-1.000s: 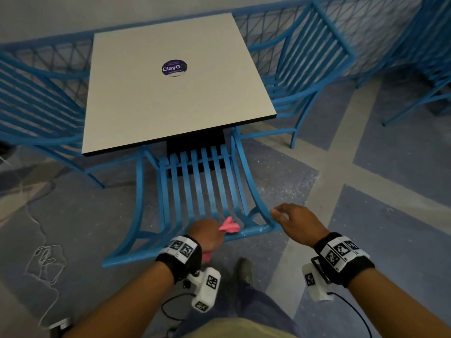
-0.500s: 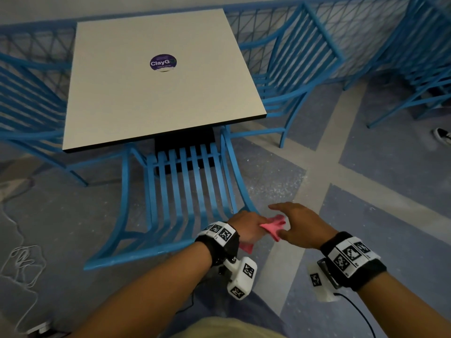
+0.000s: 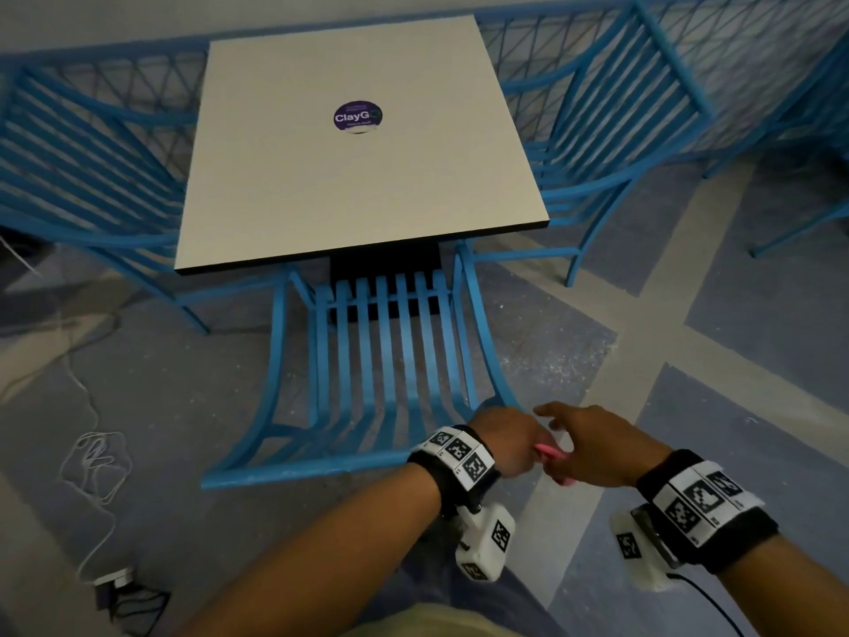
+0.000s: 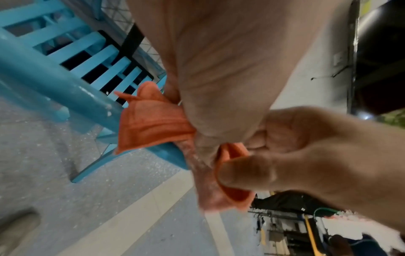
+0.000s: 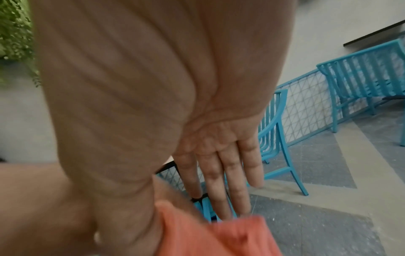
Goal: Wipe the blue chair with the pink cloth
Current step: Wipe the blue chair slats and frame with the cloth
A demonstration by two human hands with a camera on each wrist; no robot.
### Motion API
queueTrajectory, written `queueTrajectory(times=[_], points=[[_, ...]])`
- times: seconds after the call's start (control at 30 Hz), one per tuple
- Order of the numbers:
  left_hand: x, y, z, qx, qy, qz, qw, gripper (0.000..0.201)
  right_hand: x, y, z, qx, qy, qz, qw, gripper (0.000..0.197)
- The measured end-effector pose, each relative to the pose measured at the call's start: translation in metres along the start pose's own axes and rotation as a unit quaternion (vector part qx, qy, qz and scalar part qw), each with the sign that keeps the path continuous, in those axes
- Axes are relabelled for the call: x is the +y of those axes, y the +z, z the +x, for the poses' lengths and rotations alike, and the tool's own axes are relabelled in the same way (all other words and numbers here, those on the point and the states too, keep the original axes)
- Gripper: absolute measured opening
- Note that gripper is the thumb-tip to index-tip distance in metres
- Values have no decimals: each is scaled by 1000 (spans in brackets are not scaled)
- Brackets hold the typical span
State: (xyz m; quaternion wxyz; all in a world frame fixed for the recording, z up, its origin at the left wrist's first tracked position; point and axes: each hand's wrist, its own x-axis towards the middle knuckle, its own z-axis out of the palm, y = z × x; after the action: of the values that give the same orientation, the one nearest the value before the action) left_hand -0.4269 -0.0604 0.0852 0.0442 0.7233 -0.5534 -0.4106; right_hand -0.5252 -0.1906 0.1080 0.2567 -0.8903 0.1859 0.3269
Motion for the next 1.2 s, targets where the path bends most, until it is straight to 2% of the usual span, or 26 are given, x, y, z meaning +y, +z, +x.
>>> queueTrajectory(times=[0.1,0.13,0.3,0.37,0.47,0.6,0.7,0.73,0.87,0.97,1.0,1.1,1.2], points=[[-6,-13,-9,21,-4,-67,997,30,-10,3,3,-20,-31,42,998,35],[-7,-18,-13,28,-12,-82,996,28,-14,1,4,-19,-38,60,997,28],[-18,-51,-20,81,-15,-108,991,22,-25,-23,9,24,-70,103,992,22],[-26,-66,-22,93,1,-124,988,27,-25,-38,8,33,-72,103,991,21],[-36,-89,-25,76,7,-155,985,40,-23,-55,-1,39,-64,88,993,14],[-52,-106,-33,149,-39,-184,971,54,-3,-58,-21,85,-14,75,993,18],[-69,-97,-45,186,-59,-202,960,43,17,-45,-32,133,58,77,986,49],[-77,-91,-49,191,-62,-209,957,40,20,-39,-35,143,81,80,983,53],[-104,-59,-66,198,-71,-218,953,37,15,5,-31,176,147,101,968,36],[-118,-38,-84,192,-90,-235,949,33,-7,38,-16,165,166,139,962,7],[-123,-31,-92,190,-98,-241,947,33,-18,47,-12,155,165,151,962,6],[-142,-10,-114,196,-128,-258,937,48,-44,63,-5,143,160,171,962,26],[-162,8,-147,213,-149,-278,925,52,-62,79,9,160,157,158,962,44]])
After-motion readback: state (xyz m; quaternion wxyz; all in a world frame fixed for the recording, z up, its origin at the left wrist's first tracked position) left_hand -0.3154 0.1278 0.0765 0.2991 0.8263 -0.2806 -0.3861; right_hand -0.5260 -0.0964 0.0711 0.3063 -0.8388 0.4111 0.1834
